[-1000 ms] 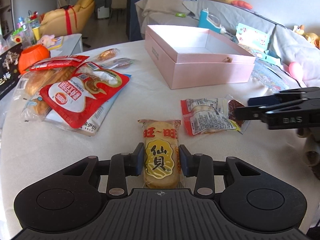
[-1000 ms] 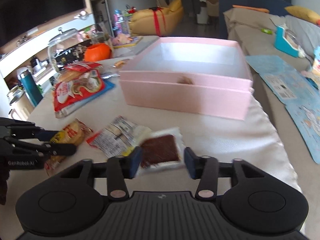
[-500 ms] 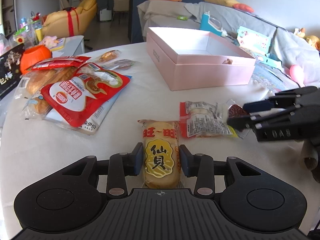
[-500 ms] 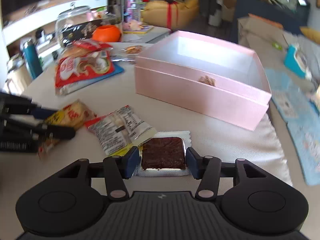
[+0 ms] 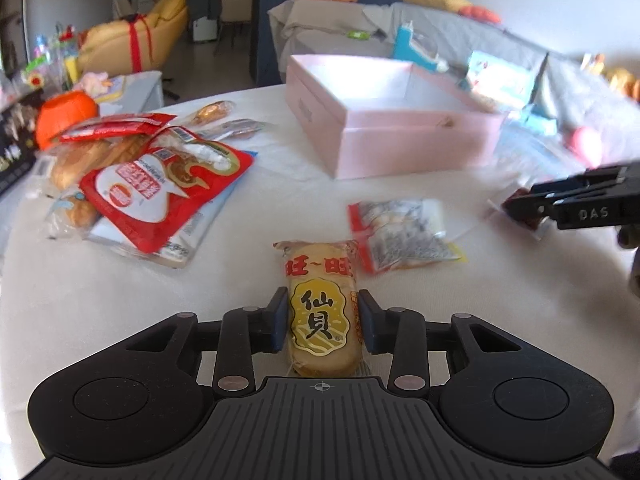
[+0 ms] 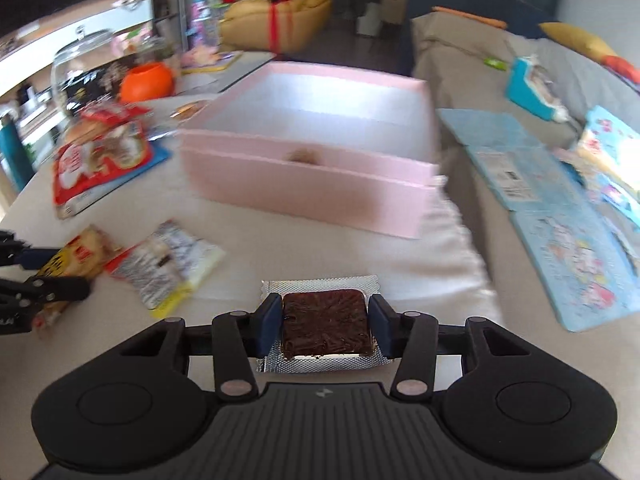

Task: Organize snacks
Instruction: 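Carry the brownie into the pink box with the right tool while the left tool drops the rice cracker in, then grasp the white printed packet with the right tool while the left tool grasps the orange snack stick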

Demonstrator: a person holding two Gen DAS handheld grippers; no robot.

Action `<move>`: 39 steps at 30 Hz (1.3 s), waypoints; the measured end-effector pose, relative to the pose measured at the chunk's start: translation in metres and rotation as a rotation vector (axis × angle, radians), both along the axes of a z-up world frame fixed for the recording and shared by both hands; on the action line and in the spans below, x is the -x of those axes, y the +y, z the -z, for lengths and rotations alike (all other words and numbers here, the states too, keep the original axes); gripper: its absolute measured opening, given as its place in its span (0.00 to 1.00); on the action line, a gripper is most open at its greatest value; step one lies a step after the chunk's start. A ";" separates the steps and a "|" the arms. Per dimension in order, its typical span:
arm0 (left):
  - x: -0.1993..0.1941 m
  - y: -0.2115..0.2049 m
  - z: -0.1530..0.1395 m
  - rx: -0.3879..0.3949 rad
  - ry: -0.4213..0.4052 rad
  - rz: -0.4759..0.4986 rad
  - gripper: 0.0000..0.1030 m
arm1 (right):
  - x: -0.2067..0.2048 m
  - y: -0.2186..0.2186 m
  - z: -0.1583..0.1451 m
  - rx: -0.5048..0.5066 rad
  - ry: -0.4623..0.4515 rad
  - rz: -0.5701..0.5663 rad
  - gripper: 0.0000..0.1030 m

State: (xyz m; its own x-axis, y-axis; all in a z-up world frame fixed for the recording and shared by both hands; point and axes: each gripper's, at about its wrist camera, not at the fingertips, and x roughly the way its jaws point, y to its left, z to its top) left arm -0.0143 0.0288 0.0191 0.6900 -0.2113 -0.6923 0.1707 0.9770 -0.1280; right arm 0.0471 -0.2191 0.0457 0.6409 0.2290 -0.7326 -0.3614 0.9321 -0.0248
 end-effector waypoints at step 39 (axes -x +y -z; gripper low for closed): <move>-0.201 0.055 0.001 -0.046 0.090 -0.002 0.49 | -0.025 0.084 0.022 -0.204 0.043 -0.125 0.76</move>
State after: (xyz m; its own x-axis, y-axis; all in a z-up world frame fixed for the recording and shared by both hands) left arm 0.1871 0.0839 0.0185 0.6247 -0.1765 -0.7607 0.1588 0.9825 -0.0976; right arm 0.0717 -0.1348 0.0239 0.5676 0.4511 -0.6887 -0.4713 0.8639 0.1774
